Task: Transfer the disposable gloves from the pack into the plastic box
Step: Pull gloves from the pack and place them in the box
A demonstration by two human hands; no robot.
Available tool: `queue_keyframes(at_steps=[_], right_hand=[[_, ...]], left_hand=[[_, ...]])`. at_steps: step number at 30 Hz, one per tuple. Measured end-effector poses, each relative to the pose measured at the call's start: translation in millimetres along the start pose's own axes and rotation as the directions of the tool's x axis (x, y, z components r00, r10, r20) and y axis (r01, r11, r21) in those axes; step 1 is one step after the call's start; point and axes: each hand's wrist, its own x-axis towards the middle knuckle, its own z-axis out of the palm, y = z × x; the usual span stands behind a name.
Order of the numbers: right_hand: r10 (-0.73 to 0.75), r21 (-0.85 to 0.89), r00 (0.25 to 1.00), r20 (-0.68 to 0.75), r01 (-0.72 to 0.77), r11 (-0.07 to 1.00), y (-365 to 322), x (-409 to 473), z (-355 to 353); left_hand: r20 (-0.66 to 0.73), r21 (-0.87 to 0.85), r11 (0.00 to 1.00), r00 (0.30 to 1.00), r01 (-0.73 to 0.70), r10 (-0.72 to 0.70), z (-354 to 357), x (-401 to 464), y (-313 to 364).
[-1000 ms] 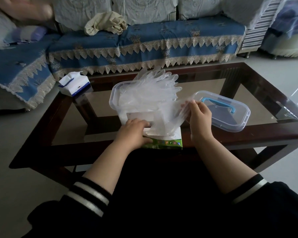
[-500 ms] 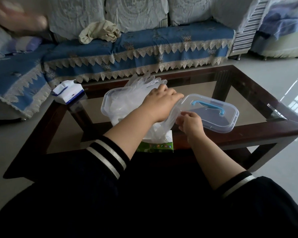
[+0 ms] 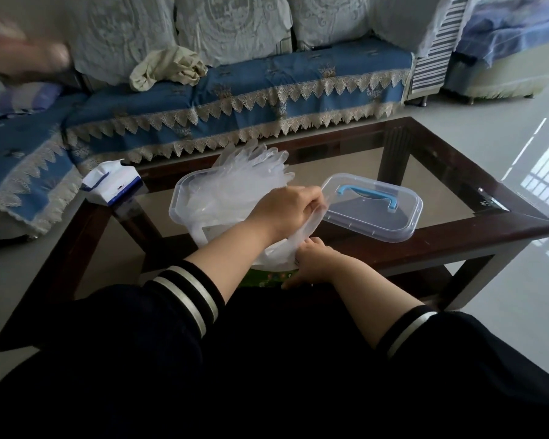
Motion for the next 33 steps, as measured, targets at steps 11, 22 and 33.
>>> queue_keyframes(at_steps=[11, 22, 33], right_hand=[[-0.045, 0.145, 0.999, -0.020, 0.047, 0.988, 21.9, -1.1, -7.2], [0.056, 0.160, 0.998, -0.005, -0.054, 0.986, 23.7, 7.2, 0.8], [0.041, 0.128, 0.999, 0.003, -0.042, 0.991, 25.8, 11.4, -0.7]], left_hand=[[-0.251, 0.384, 0.786, 0.764, -0.485, 0.594, -7.5, -1.0, -19.8], [-0.336, 0.111, 0.978, 0.920, -0.175, 0.202, -95.9, 44.8, -17.0], [-0.159, -0.615, 0.439, 0.442, 0.655, -0.883, -106.1, 43.4, -120.3]])
